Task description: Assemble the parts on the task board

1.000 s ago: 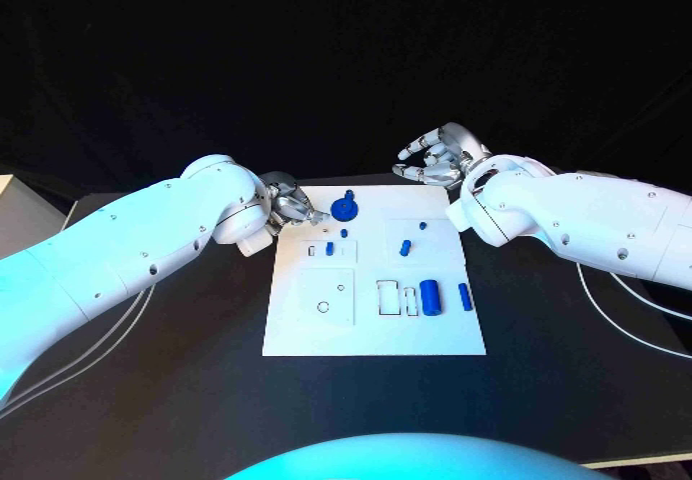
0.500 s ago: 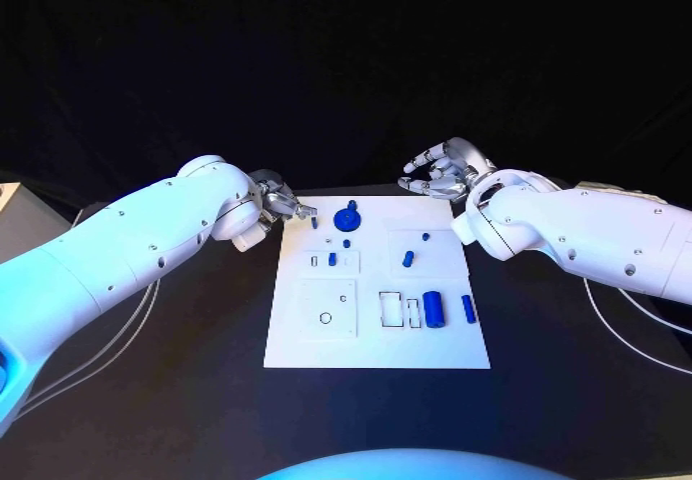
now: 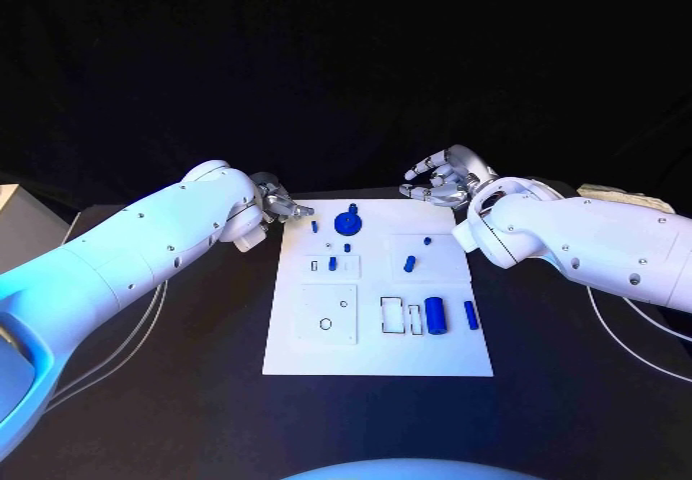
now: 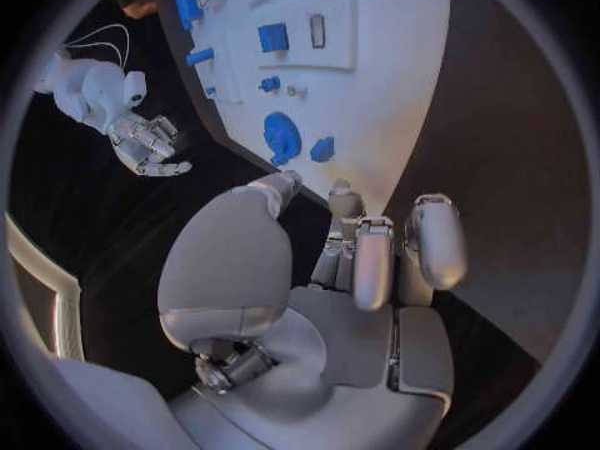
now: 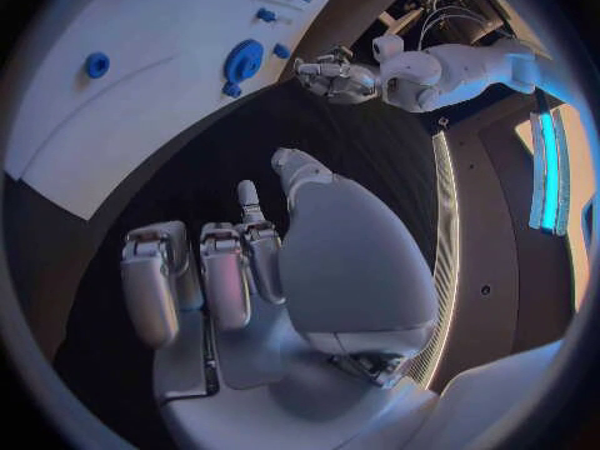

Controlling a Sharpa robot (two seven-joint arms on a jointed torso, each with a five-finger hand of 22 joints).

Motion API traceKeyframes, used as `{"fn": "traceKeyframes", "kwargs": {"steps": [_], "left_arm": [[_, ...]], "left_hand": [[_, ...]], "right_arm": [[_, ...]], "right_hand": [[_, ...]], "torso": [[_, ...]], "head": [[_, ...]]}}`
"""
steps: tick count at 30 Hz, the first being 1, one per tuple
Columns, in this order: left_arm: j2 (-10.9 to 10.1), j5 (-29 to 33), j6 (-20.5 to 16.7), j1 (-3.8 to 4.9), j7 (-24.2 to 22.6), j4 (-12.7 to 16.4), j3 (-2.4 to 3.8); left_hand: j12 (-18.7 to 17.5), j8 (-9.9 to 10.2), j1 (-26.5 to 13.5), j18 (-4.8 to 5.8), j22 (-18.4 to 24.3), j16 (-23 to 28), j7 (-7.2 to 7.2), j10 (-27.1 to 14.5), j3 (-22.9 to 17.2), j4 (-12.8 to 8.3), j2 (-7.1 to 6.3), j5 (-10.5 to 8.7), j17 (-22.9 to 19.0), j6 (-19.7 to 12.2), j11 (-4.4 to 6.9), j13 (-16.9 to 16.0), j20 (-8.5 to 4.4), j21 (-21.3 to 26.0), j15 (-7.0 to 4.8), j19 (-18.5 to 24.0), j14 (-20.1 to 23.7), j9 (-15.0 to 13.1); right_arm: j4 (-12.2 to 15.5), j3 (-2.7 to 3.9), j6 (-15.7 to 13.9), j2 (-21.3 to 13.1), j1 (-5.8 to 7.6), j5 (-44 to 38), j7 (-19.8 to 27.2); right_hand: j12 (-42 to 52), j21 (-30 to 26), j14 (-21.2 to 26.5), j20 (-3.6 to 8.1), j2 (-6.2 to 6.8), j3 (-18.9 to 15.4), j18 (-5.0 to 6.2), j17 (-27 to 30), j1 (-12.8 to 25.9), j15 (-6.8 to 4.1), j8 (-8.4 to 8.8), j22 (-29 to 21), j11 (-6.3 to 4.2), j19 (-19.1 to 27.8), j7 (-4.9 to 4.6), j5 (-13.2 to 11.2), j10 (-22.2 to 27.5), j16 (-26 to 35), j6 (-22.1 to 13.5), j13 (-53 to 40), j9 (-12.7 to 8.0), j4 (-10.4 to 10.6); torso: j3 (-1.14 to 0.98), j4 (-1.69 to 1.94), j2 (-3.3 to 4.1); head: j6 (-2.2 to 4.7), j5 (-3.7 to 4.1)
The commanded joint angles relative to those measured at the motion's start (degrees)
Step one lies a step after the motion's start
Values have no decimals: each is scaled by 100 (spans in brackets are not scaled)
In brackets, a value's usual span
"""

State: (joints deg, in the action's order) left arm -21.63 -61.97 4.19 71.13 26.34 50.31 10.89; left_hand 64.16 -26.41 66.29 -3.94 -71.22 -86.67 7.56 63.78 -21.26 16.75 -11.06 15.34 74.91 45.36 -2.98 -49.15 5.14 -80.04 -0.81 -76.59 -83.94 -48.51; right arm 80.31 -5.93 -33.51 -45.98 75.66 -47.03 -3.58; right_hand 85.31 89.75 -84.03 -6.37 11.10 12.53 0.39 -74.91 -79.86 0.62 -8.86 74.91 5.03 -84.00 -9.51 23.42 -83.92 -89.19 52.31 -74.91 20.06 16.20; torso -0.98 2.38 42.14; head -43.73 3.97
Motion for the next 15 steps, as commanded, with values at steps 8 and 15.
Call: {"fn": "traceKeyframes", "kwargs": {"steps": [8,15], "left_arm": [[155,-3,167,20,-41,-141,-6],[181,34,213,21,-16,-172,-10]], "left_hand": [[222,-66,-120,-29,-92,-29,-56,203,120,-4,63,-23,976,193,24,-211,11,-36,4,-95,-392,31],[306,-231,-145,-15,-161,-66,-116,275,178,-4,119,-8,1031,305,76,-279,-24,-75,-40,-146,-419,-29]], "right_arm": [[10,4,-2,19,13,-79,35],[2,5,-3,29,15,-81,34]], "right_hand": [[26,25,-547,37,20,57,-39,-1311,53,-40,-28,1509,-43,-600,5,27,-181,11,-42,-1134,10,6],[26,25,-547,37,20,57,-39,-1311,53,-40,-28,1509,-43,-600,5,27,-181,11,-42,-1134,10,6]], "torso": [[-18,-5,70],[-25,-6,66]], "head": [[17,-15],[-5,-23]]}}
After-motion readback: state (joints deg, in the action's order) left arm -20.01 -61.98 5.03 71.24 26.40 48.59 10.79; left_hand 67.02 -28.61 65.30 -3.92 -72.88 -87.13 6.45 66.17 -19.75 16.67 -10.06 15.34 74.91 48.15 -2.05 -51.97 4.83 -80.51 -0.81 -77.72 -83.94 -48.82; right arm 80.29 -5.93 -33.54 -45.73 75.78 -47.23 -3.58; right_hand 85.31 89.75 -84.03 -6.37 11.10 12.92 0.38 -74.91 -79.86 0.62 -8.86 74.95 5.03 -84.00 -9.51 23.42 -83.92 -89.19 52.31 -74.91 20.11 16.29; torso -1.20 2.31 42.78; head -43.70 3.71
